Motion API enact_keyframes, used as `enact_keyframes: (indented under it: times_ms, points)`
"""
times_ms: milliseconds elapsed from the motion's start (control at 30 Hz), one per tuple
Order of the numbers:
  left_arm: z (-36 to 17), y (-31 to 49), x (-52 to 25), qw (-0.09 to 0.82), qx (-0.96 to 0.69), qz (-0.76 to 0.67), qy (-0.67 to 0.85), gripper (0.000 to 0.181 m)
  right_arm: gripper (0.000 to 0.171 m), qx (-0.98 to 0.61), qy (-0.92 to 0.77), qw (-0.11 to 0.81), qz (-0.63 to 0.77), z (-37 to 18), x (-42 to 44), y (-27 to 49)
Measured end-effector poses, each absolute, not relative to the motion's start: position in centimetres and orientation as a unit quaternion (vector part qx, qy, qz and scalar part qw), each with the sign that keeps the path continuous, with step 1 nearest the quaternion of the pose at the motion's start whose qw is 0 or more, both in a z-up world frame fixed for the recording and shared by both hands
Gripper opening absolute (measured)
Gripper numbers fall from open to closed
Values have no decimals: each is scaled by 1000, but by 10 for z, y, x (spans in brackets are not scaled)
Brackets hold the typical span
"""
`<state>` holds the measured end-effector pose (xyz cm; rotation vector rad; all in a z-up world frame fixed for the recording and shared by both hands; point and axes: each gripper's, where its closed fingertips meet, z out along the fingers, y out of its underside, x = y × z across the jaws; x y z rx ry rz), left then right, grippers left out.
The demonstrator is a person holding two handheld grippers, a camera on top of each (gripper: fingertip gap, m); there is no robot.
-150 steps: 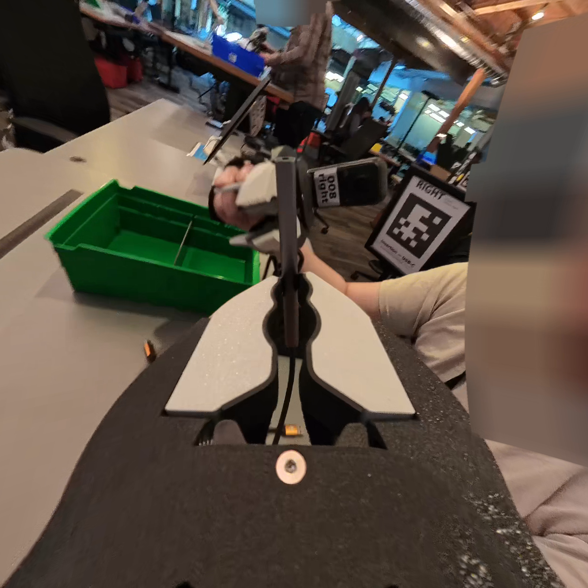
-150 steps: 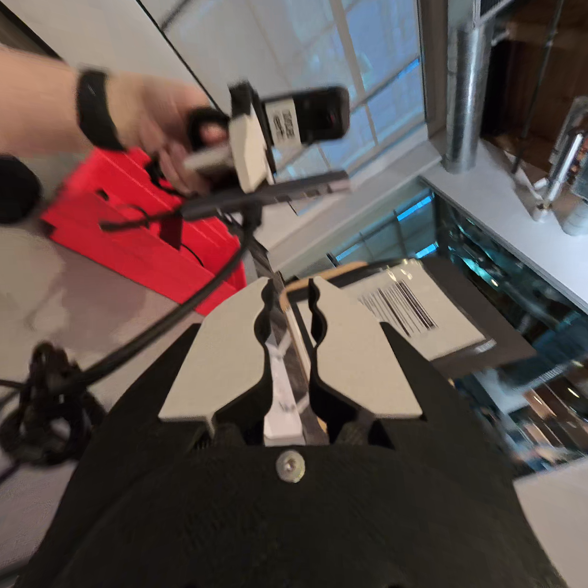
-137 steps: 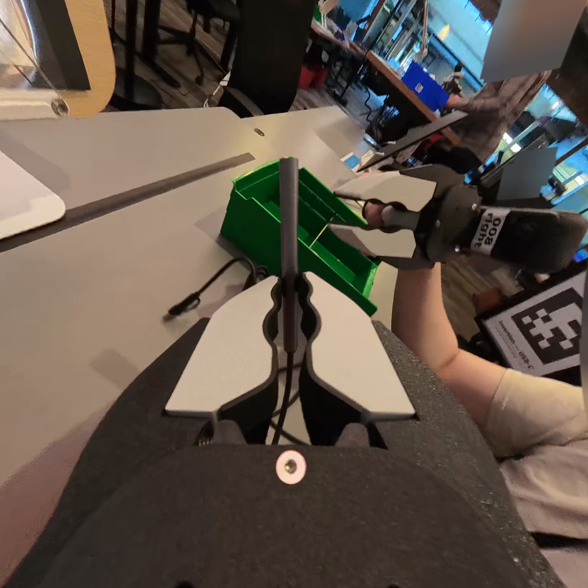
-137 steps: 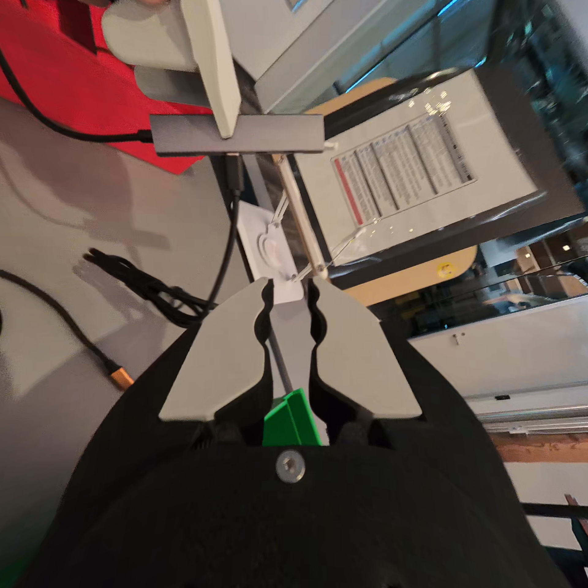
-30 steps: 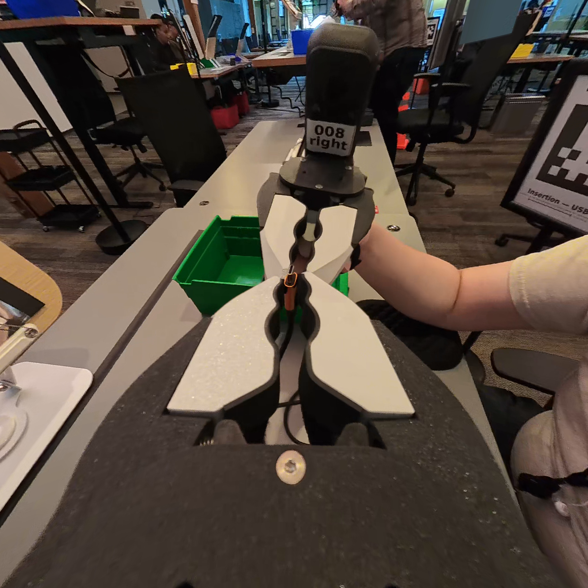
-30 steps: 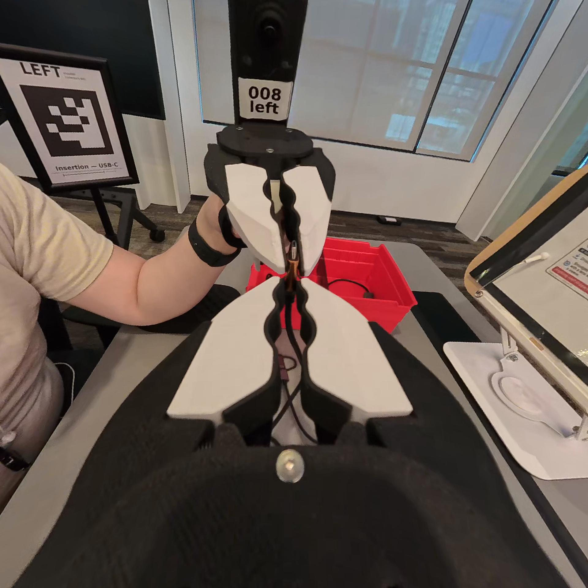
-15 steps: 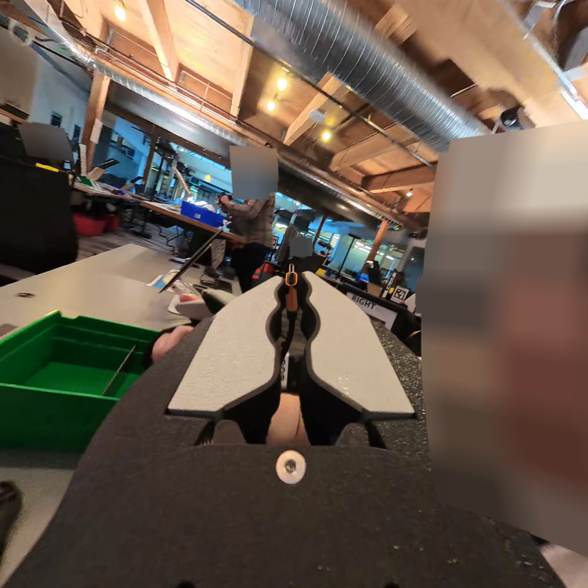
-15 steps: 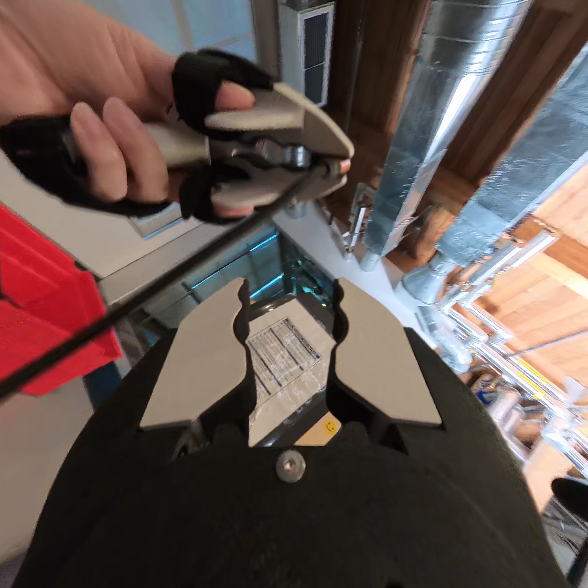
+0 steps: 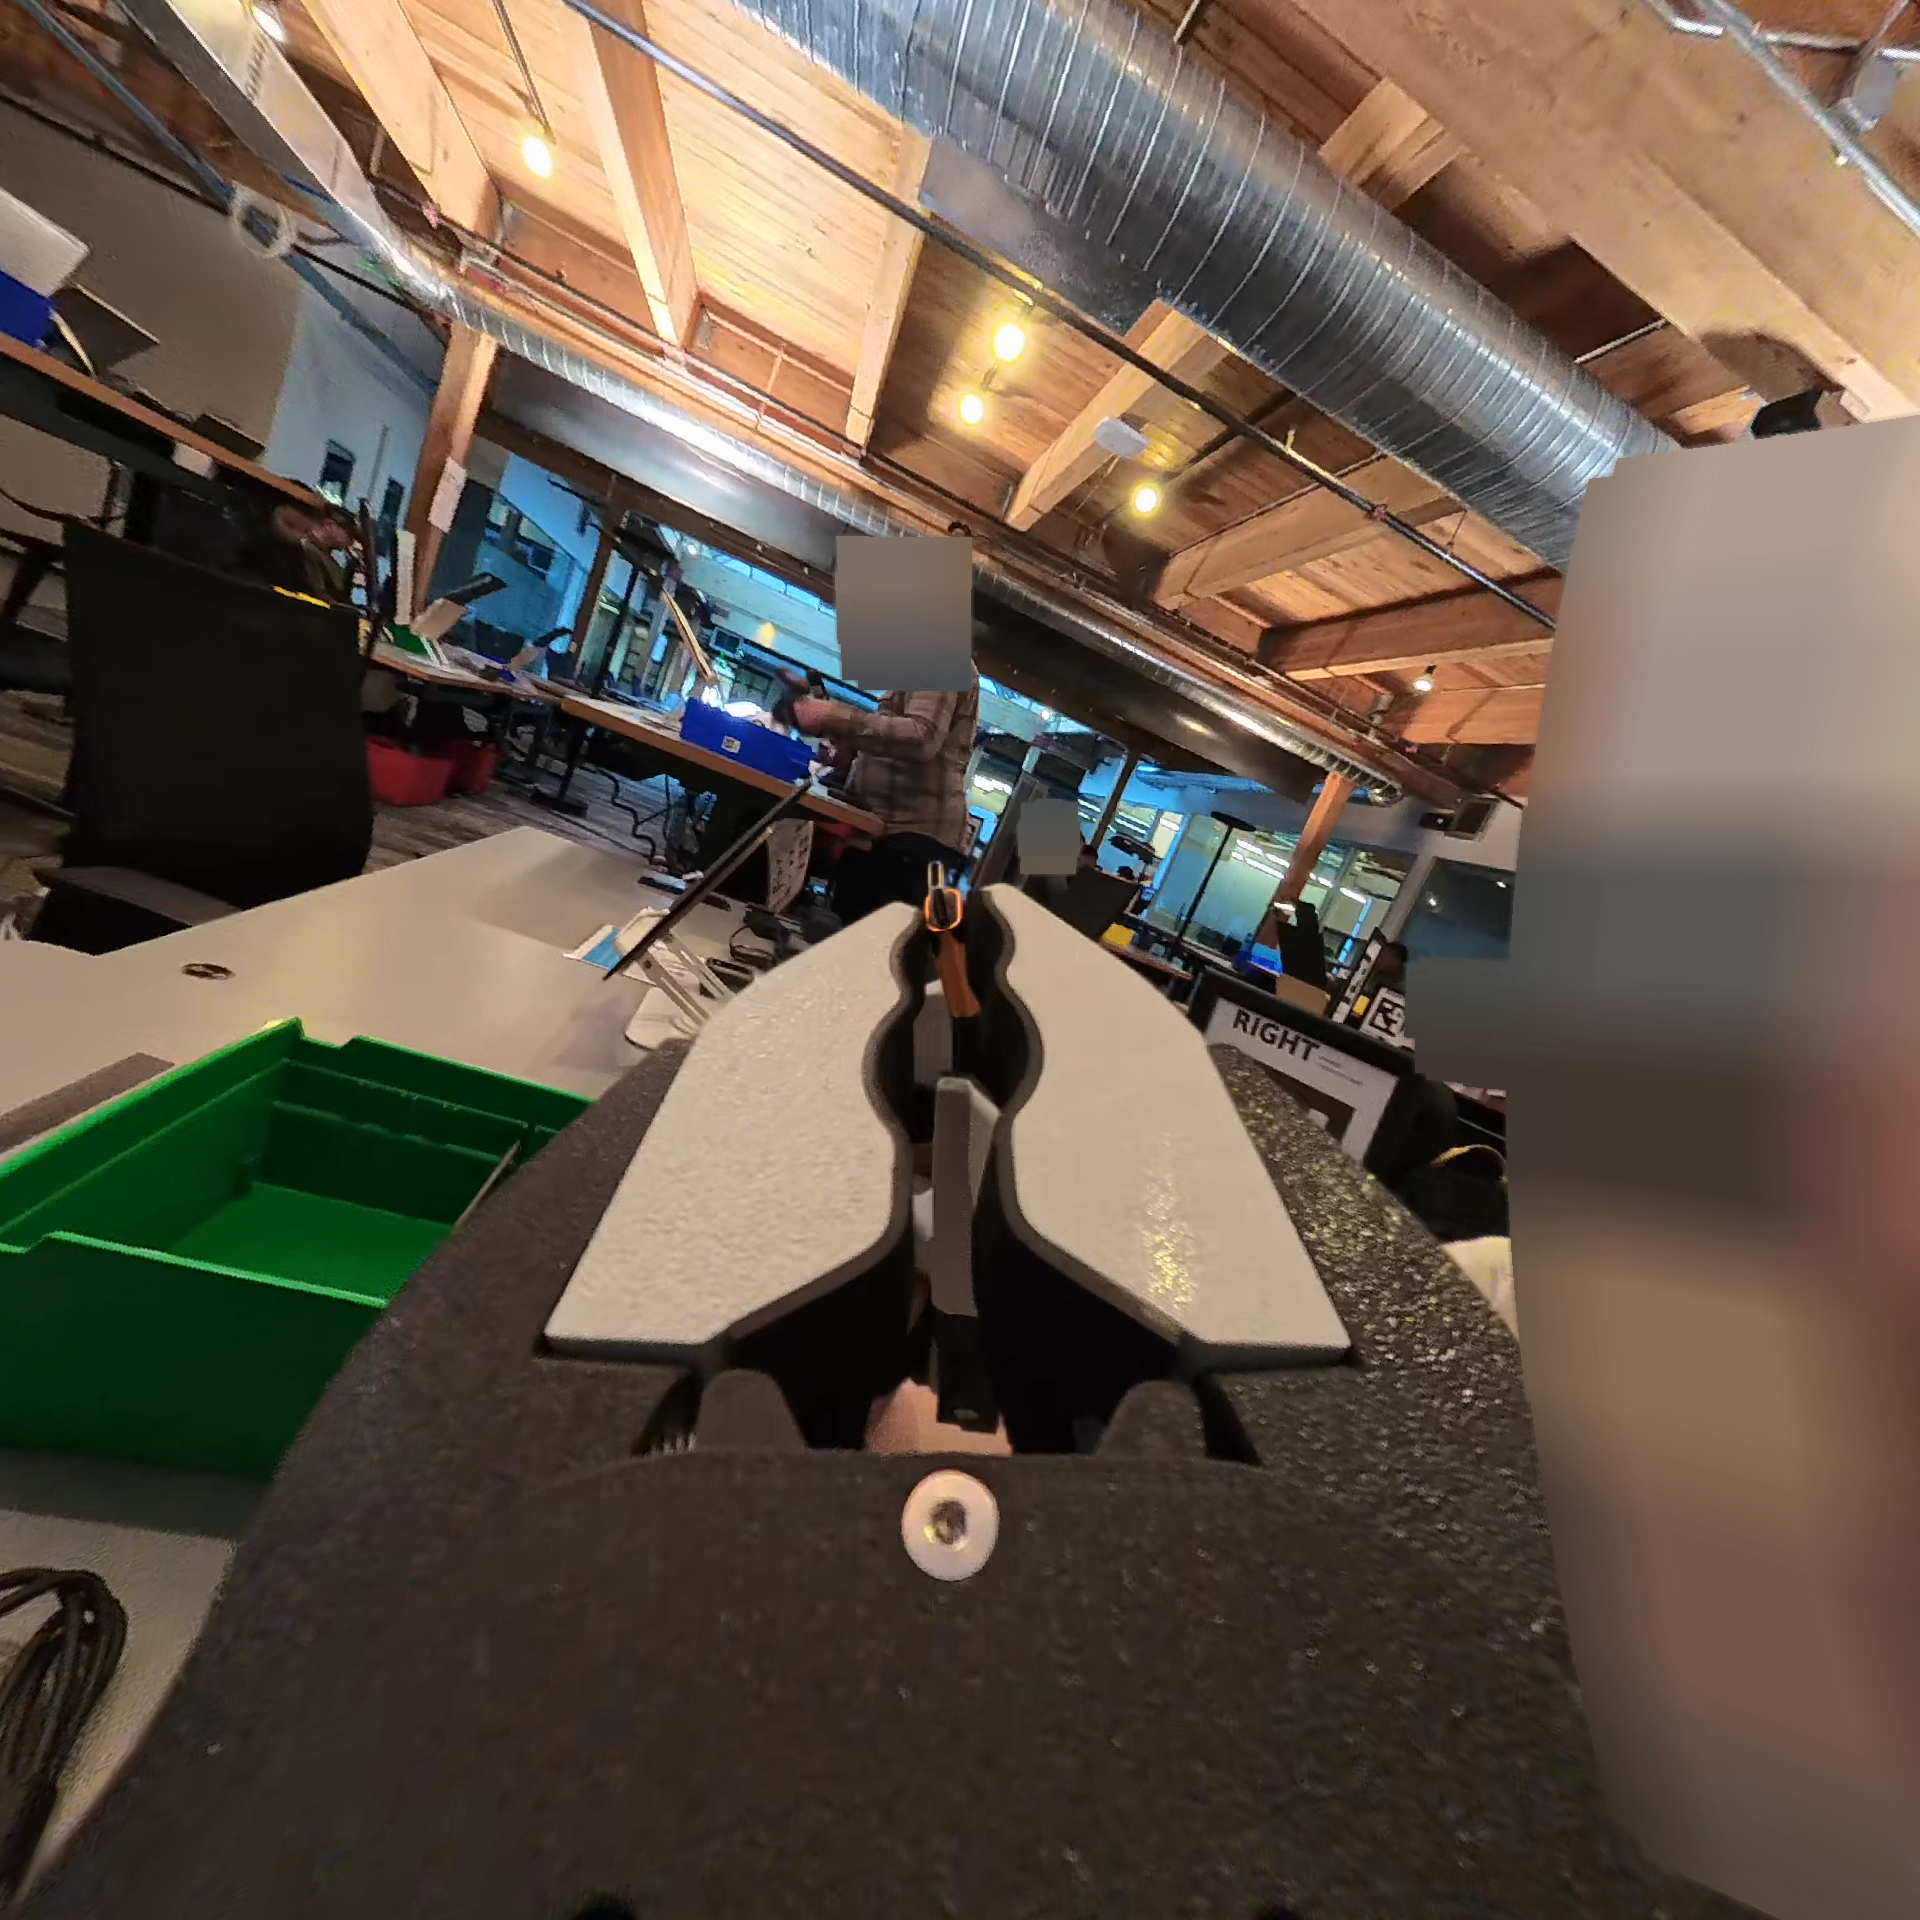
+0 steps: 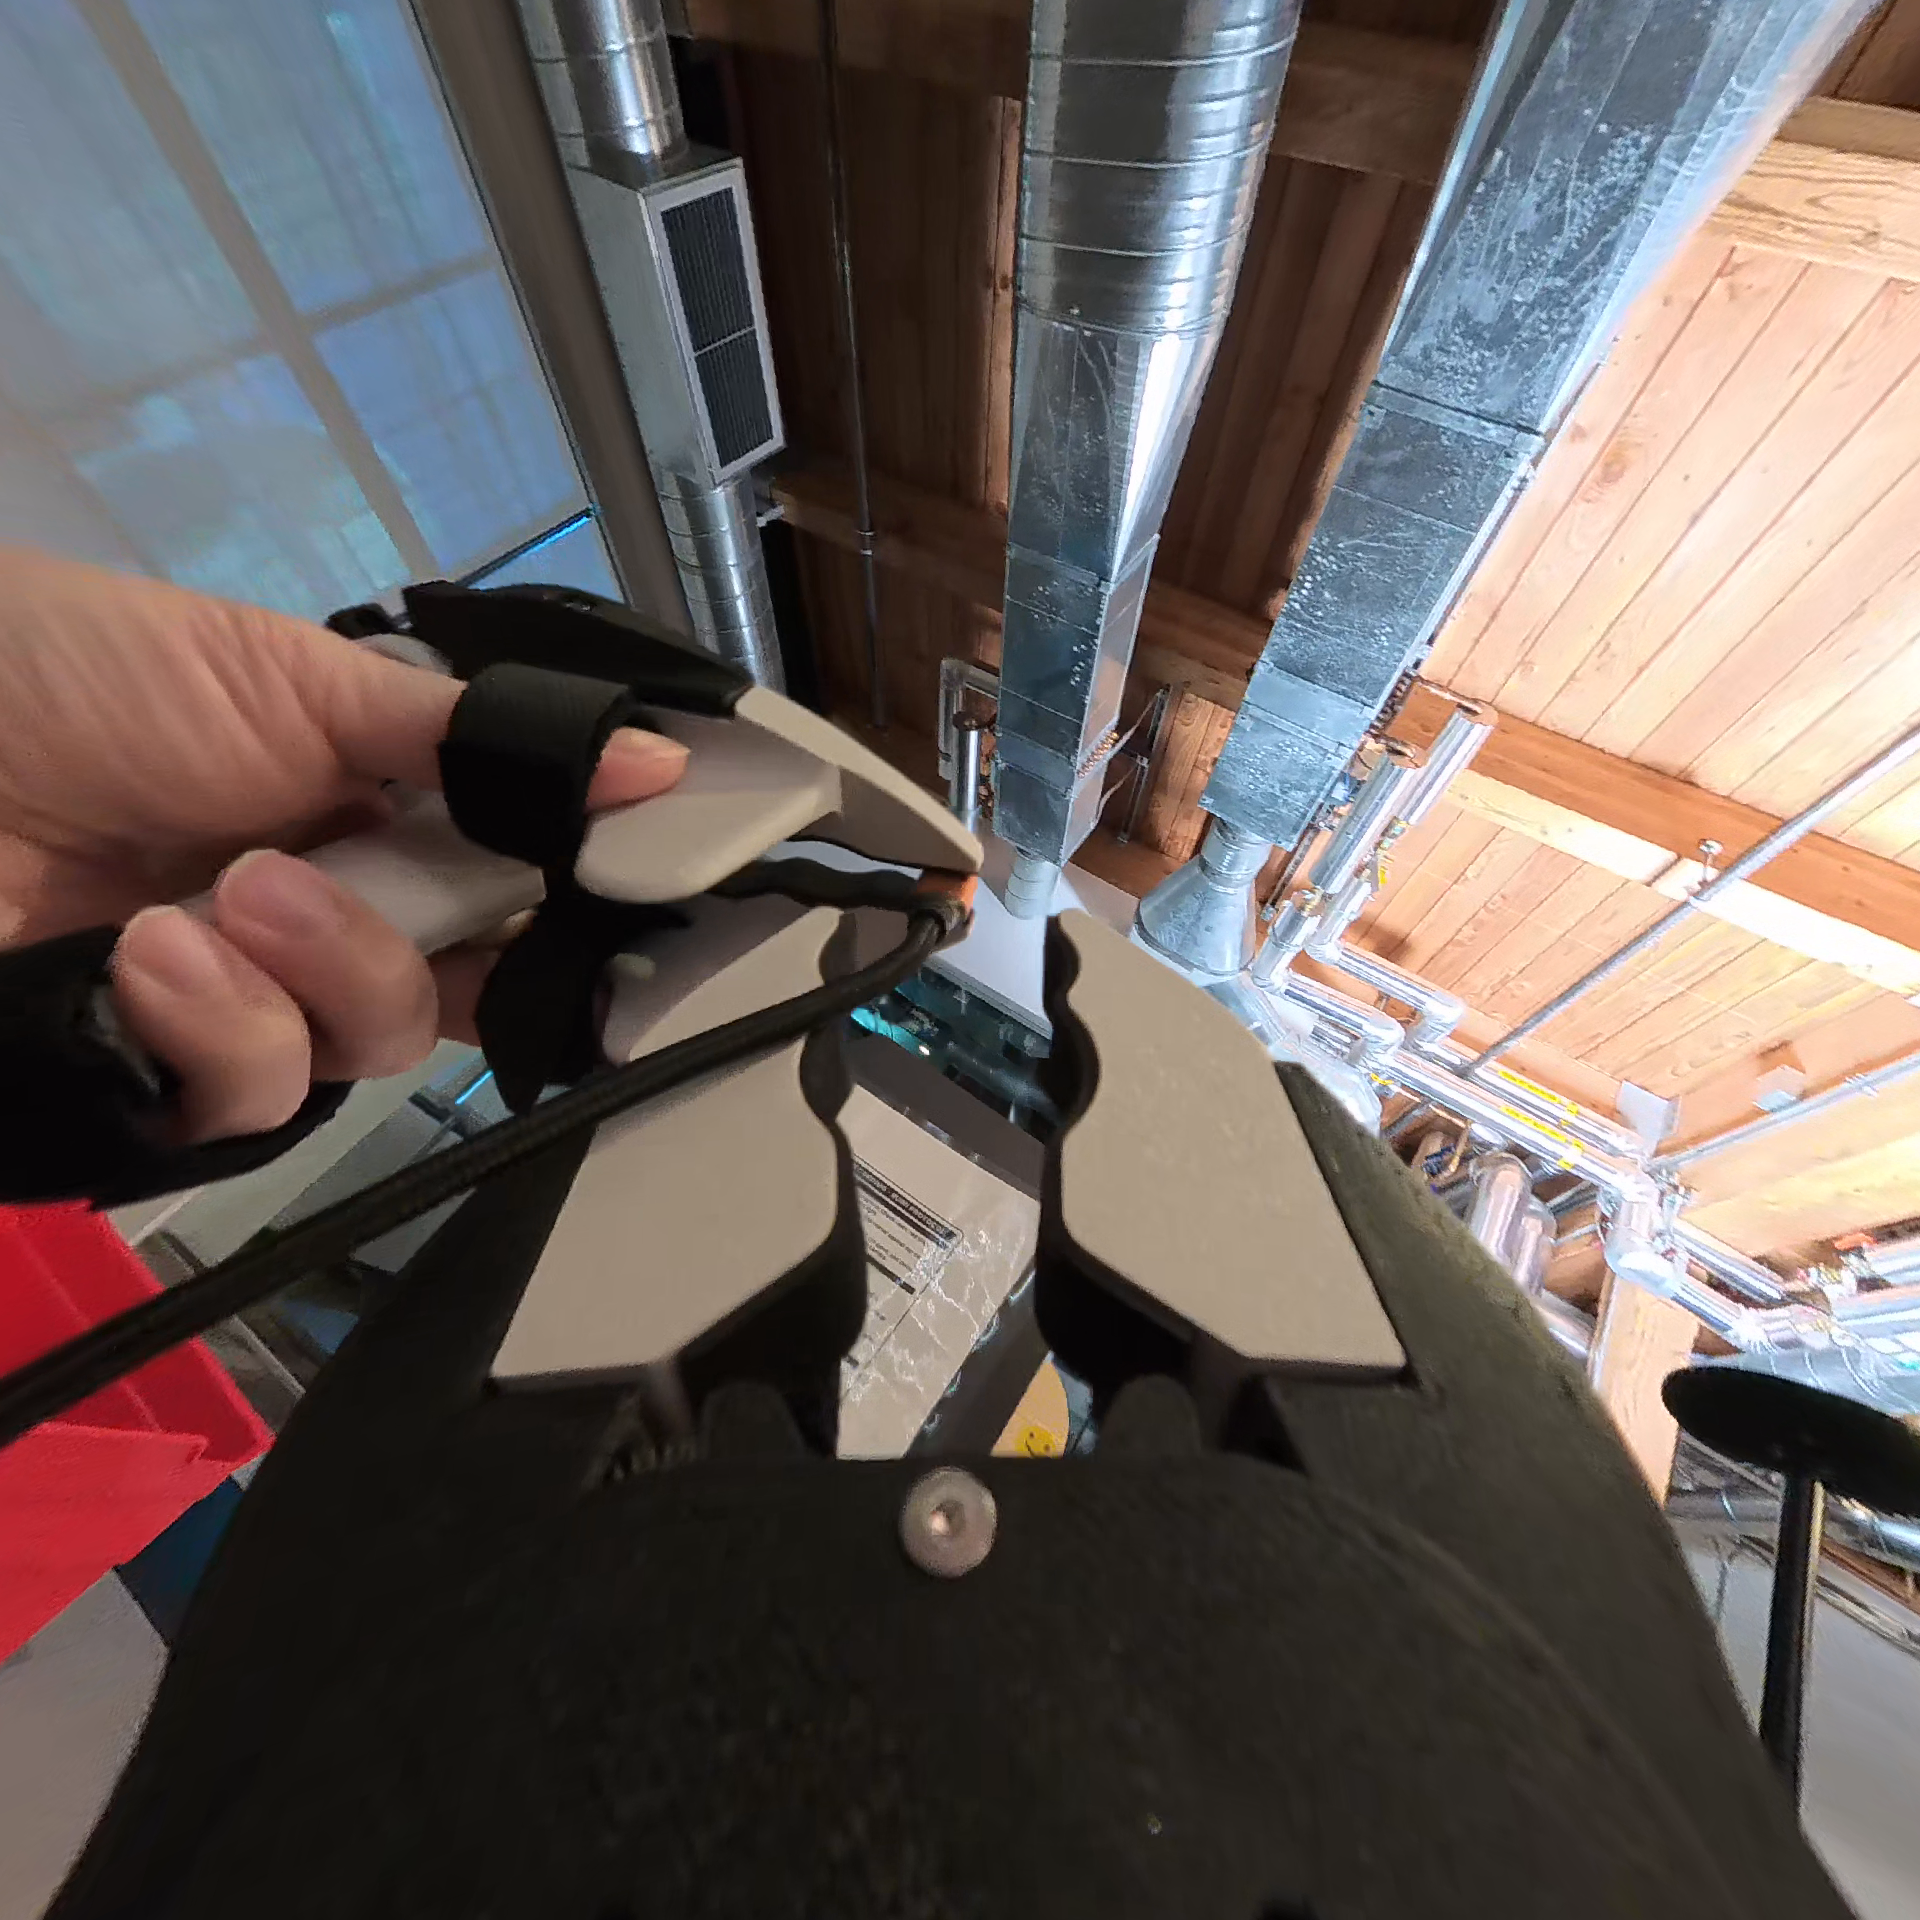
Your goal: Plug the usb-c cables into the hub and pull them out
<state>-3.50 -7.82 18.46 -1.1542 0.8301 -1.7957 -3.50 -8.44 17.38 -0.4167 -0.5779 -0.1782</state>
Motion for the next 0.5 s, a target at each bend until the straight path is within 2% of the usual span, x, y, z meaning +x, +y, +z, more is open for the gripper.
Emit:
enact_keyframes:
  times_ms: [33, 267, 500]
  points:
    - [185, -78, -34, 418, -457, -714, 326, 6, 32, -210, -275, 935, -84, 174, -34, -84]
    - [181, -78, -26, 427, -459, -710, 321, 6, 26, -273, -235, 933, 0, 181, -27, -74]
    - [177, -71, -24, 435, -470, -703, 310, 6, 13, -286, -262, 921, -22, 175, -31, -67]
